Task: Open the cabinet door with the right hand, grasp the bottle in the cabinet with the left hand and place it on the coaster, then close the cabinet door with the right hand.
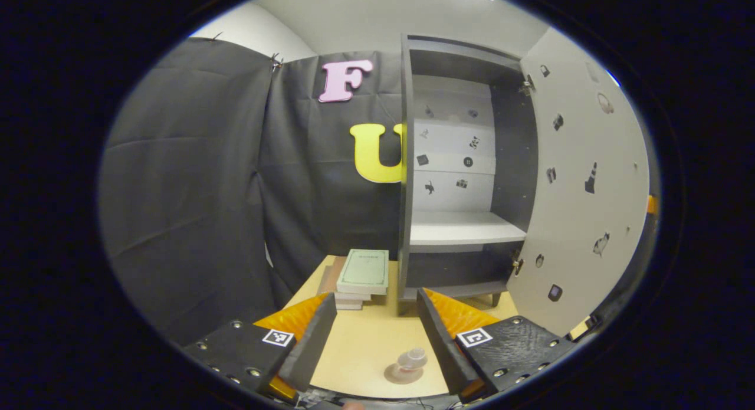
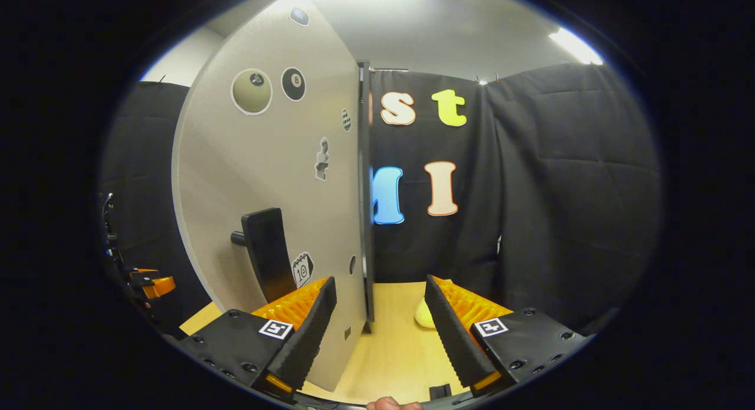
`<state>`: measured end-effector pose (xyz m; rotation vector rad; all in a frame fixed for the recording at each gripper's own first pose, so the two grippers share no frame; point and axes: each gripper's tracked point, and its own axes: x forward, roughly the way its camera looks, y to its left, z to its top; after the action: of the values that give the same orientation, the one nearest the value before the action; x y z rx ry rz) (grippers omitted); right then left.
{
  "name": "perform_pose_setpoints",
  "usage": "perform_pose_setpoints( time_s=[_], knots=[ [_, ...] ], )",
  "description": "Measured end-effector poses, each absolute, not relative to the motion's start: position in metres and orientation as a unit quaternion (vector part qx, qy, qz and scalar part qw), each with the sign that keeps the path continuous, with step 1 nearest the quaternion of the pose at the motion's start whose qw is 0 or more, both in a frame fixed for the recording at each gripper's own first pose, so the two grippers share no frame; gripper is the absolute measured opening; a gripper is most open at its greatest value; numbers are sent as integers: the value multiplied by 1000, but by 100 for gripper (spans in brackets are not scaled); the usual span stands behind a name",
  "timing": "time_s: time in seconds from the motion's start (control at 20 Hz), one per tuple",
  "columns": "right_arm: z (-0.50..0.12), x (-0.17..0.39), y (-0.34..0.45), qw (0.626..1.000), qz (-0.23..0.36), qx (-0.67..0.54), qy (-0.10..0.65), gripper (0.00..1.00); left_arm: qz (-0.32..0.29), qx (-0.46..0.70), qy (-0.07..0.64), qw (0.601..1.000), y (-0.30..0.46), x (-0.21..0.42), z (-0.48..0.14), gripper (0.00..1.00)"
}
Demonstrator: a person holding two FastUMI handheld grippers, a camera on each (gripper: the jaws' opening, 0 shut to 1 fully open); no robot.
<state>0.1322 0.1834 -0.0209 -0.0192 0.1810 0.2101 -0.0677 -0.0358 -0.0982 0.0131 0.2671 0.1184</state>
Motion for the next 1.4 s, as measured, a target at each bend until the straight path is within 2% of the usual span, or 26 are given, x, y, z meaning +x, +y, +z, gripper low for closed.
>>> perform_pose_setpoints(
  time_s=[0.65,0.95,1.2,1.4],
  knots=[
    [-36,147,294,987,134,2,93,96,58,9,113,992,48,-75,-105,83],
    [-55,148,356,974,188,47,114,98,59,1,98,993,70,-65,-98,83],
    [-56,147,356,977,179,36,109,98,53,4,101,993,70,-60,-98,83],
    [-59,151,331,982,150,23,112,98,27,-24,99,994,63,-54,-94,83]
  ],
)
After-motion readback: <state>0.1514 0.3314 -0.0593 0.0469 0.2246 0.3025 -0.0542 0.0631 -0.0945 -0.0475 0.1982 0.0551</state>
